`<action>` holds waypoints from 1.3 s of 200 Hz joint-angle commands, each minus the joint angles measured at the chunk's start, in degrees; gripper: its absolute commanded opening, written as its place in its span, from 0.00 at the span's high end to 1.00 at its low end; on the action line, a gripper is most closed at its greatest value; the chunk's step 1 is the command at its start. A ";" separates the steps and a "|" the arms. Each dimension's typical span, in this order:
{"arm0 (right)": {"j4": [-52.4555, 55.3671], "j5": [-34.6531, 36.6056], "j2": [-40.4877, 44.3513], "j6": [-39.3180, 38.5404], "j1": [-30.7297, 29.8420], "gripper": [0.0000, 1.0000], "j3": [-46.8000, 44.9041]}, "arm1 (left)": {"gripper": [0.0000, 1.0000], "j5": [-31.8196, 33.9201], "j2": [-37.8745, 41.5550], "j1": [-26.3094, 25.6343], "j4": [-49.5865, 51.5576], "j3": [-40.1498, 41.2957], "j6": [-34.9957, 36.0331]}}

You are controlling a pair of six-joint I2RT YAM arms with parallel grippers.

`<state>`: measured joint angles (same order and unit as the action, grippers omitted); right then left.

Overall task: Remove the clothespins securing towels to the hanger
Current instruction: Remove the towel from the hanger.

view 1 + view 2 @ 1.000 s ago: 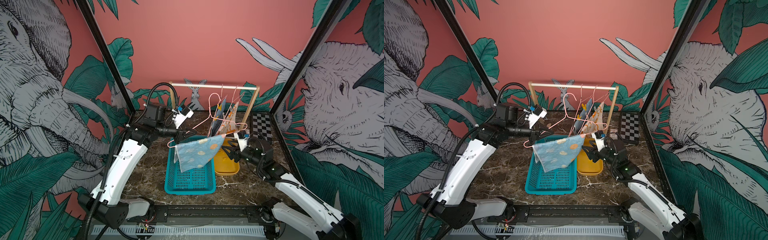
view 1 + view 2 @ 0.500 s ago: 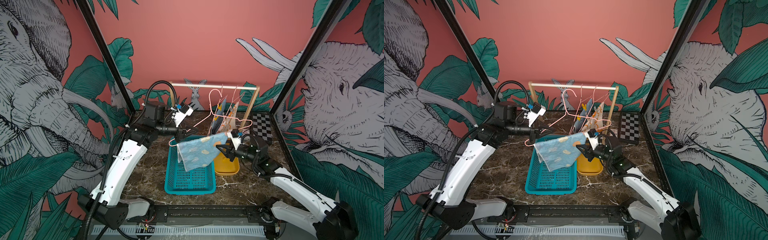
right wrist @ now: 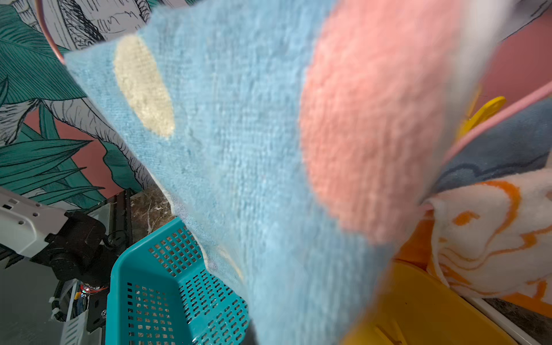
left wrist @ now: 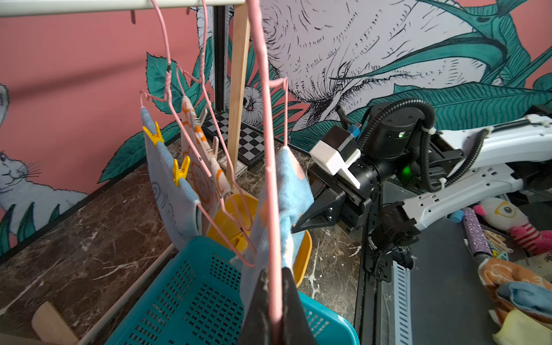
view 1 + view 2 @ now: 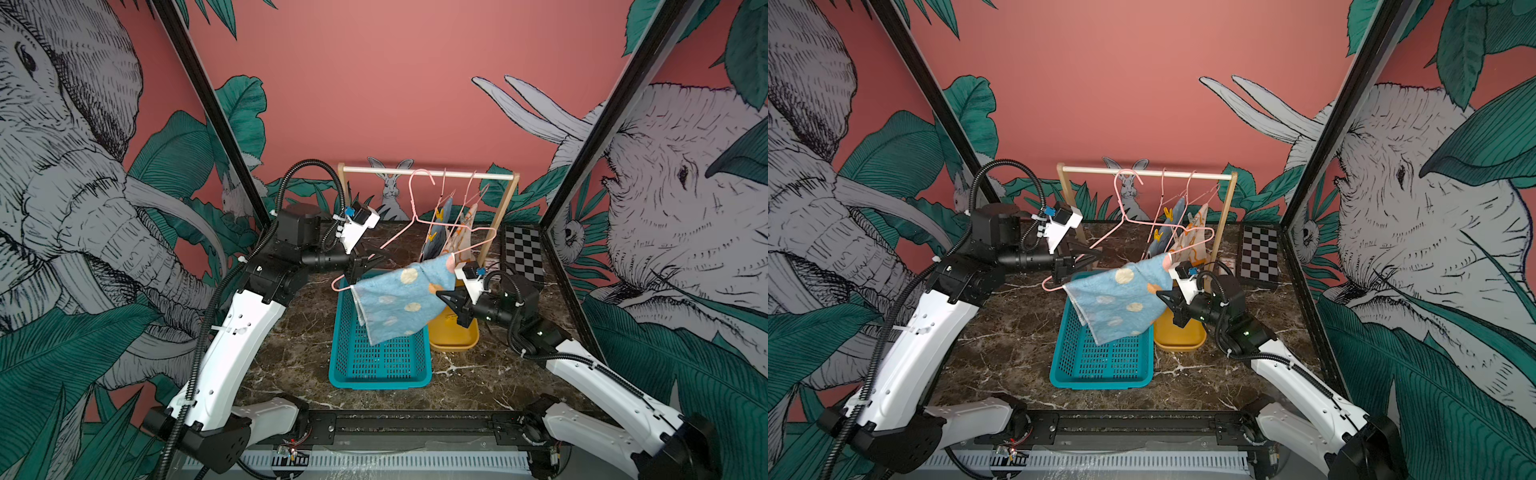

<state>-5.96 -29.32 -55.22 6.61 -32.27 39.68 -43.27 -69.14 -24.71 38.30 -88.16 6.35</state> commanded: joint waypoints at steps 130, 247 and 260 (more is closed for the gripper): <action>6.61 7.78 3.55 -3.10 -0.25 1.00 -2.07 | 1.00 19.69 9.47 0.10 -4.00 -2.51 0.36; 7.18 -0.37 1.60 -4.06 -1.36 1.00 0.42 | 1.00 34.66 15.61 0.10 -5.21 0.18 2.99; 7.14 -1.92 0.53 -4.32 -2.06 1.00 1.19 | 1.00 34.30 15.79 0.09 -5.26 0.49 2.99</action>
<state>2.15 -27.16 -53.67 3.70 -33.12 38.22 -10.17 -54.00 -24.71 35.38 -88.68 9.08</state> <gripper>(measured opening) 0.048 0.057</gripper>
